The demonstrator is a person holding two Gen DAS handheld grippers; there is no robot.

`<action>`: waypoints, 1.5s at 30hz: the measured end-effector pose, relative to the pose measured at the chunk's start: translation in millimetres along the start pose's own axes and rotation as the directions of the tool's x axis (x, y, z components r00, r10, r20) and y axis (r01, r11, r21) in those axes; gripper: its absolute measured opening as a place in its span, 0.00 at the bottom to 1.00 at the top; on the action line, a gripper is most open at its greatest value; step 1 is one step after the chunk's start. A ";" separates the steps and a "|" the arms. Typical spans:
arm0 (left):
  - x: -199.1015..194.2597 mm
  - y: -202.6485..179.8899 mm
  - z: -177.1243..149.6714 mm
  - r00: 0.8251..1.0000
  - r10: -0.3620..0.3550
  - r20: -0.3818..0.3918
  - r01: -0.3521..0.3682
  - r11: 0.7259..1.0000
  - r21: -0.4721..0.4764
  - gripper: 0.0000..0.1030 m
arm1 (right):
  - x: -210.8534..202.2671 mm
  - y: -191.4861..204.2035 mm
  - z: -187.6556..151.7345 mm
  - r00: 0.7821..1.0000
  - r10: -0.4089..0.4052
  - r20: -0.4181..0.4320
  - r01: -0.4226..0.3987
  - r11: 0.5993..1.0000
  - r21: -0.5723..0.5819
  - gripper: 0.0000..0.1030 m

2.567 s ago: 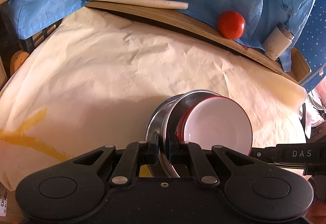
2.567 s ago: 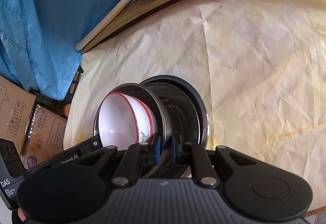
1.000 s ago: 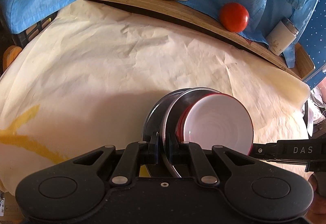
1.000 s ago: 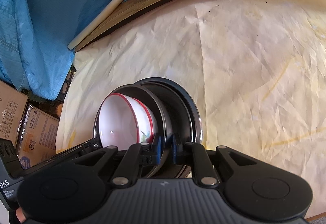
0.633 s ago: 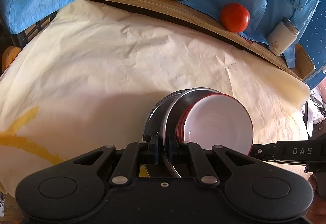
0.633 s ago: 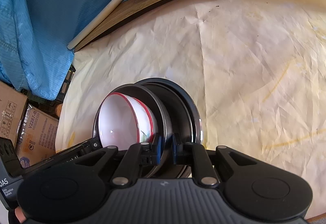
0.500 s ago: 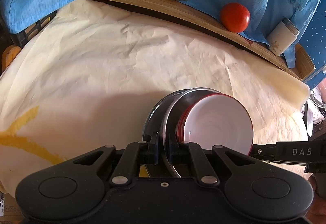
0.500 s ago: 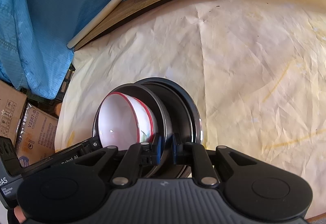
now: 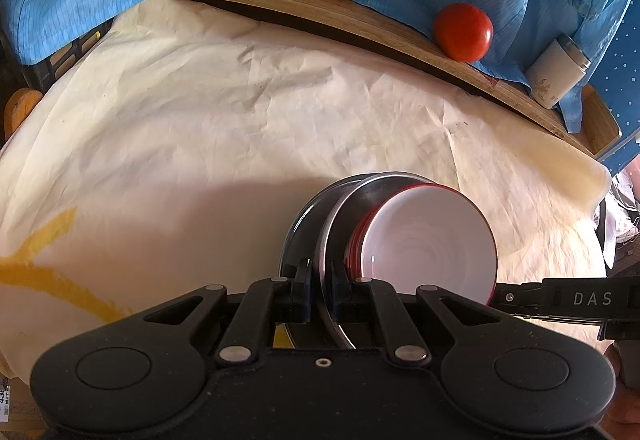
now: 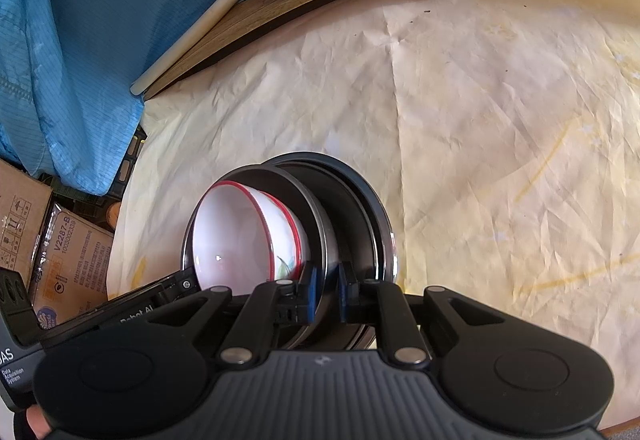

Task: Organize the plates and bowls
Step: 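Lower the steel bowl onto the steel plates with both grippers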

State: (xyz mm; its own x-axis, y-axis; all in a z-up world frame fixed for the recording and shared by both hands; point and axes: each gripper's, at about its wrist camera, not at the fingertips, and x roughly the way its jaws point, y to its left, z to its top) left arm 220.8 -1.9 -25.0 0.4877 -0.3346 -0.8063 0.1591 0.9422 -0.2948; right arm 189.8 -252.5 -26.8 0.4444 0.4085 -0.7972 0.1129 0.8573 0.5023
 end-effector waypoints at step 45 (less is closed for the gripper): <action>-10.0 -5.5 3.9 0.998 0.035 0.044 -0.038 0.997 0.060 0.20 | -6.2 1.1 -2.5 0.998 -0.035 0.059 0.039 0.998 -0.056 0.27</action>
State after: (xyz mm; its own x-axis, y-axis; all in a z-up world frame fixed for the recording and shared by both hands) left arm 218.4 -3.7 -13.4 0.5305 -0.3002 -0.7927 0.1917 0.9535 -0.2327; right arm 185.0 -253.4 -22.1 0.4914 0.3589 -0.7935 0.0803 0.8886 0.4516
